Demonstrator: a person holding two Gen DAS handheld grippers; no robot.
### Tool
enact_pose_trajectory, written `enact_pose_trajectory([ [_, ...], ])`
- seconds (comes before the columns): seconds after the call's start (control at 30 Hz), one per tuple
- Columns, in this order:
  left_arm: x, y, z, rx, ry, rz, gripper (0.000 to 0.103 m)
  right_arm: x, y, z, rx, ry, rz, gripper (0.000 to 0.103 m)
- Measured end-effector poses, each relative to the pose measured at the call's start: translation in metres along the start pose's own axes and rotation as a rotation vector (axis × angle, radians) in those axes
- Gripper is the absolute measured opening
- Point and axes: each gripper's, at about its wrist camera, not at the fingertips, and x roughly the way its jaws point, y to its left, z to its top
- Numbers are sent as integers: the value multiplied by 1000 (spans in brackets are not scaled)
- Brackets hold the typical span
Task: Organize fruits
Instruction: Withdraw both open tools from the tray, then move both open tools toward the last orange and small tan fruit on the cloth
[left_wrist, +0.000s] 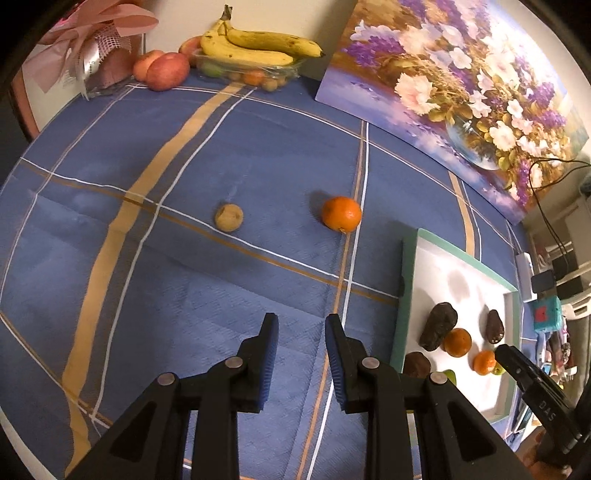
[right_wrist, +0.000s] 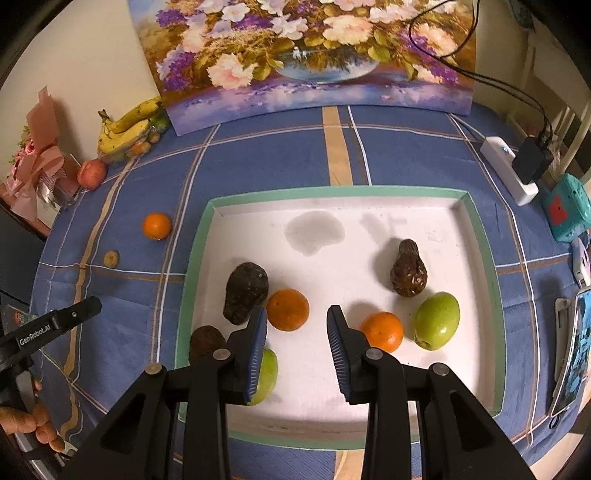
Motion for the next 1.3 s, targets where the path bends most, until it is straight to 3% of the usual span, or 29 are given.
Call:
enact_pose_trajectory([
  [0.33, 3, -7, -2, 39, 10, 40, 83, 3, -2, 0, 6, -3, -26, 36],
  [0.43, 5, -8, -3, 49, 18, 59, 89, 5, -5, -1, 24, 2, -42, 54],
  [0.53, 7, -9, -3, 57, 20, 77, 101, 7, -8, -1, 36, 5, -49, 57],
  [0.8, 9, -10, -5, 96, 9, 111, 103, 9, -9, -2, 33, -13, -58, 93],
  [1.13, 6, -8, 0, 104, -18, 132, 103, -1, -6, 2, 22, -115, -62, 94],
  [1.3, 5, -13, 6, 130, -41, 155, 103, 1, -1, 5, 19, -115, -37, 94],
])
